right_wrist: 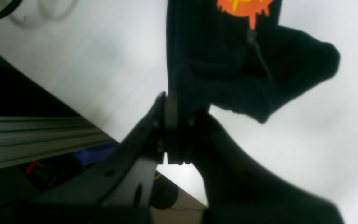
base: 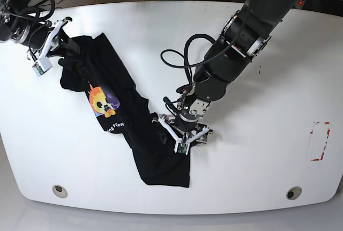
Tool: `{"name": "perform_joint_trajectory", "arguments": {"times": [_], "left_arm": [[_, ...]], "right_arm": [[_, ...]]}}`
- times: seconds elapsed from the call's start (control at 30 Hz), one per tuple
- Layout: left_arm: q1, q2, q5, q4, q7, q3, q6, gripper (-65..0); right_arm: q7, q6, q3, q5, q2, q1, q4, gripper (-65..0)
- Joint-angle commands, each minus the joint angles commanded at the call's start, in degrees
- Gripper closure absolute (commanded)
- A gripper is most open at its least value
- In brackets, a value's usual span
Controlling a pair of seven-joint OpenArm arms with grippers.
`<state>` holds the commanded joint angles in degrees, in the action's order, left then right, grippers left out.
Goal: Fold the T-shirt properly
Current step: 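Pull the grasped fabric toward the right gripper with the left gripper, then drag the shirt fabric away from the right gripper with the left gripper, release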
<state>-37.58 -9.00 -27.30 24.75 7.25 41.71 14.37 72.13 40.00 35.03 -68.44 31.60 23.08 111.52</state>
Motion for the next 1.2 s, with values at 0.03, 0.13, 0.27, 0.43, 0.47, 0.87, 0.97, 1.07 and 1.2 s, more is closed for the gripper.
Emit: {"name": "perform_joint_trajectory", "arguments": {"times": [0.03, 0.13, 0.27, 0.43, 0.47, 0.87, 0.97, 1.07, 1.2], "left_arm": [[0.0, 0.0, 0.0, -0.6, 0.0, 0.1, -0.1, -46.9], [0.5, 0.0, 0.2, -1.5, 0.0, 0.2, -0.4, -48.8], [1.2, 0.0, 0.2, -1.6, -0.2, 0.1, -7.5, -40.8], [1.3, 0.0, 0.2, -1.7, -0.3, 0.0, -12.0, -13.8], [1.8, 0.0, 0.2, -1.7, -0.3, 0.0, -12.6, -8.8], [8.0, 3.4, 0.0, 11.9, -1.9, -0.2, -17.3, 0.0], [10.5, 7.5, 0.0, 21.0, -6.9, -0.4, -17.2, 0.0], [15.1, 12.2, 0.0, 29.8, -8.6, -2.1, -17.2, 0.0], [22.6, 19.0, 0.2, 41.7, -12.7, -7.4, -15.6, 0.0]], "right_arm": [[0.0, 0.00, 0.0, 0.0, -0.1, 0.1, 0.0, 0.0], [0.0, 0.00, 0.0, 0.0, -1.1, -0.2, 0.0, 0.0], [0.0, 0.00, 0.0, 0.0, -2.0, -0.6, 0.0, 0.0], [0.0, 0.00, -0.1, 0.0, -2.1, -1.5, 0.0, 0.0], [0.0, 0.00, -0.1, 0.0, -2.1, -1.7, 0.0, 0.0], [0.0, 0.00, 0.0, 0.1, -2.1, -2.3, -0.1, 0.0], [0.0, 0.00, 0.0, 0.1, -2.1, -2.3, -0.1, 0.0], [-0.1, 0.00, 0.0, 0.1, -2.1, -2.4, -0.2, 0.0], [-0.2, 0.00, 0.0, 0.2, -2.1, -2.5, -0.2, 0.0]]}}
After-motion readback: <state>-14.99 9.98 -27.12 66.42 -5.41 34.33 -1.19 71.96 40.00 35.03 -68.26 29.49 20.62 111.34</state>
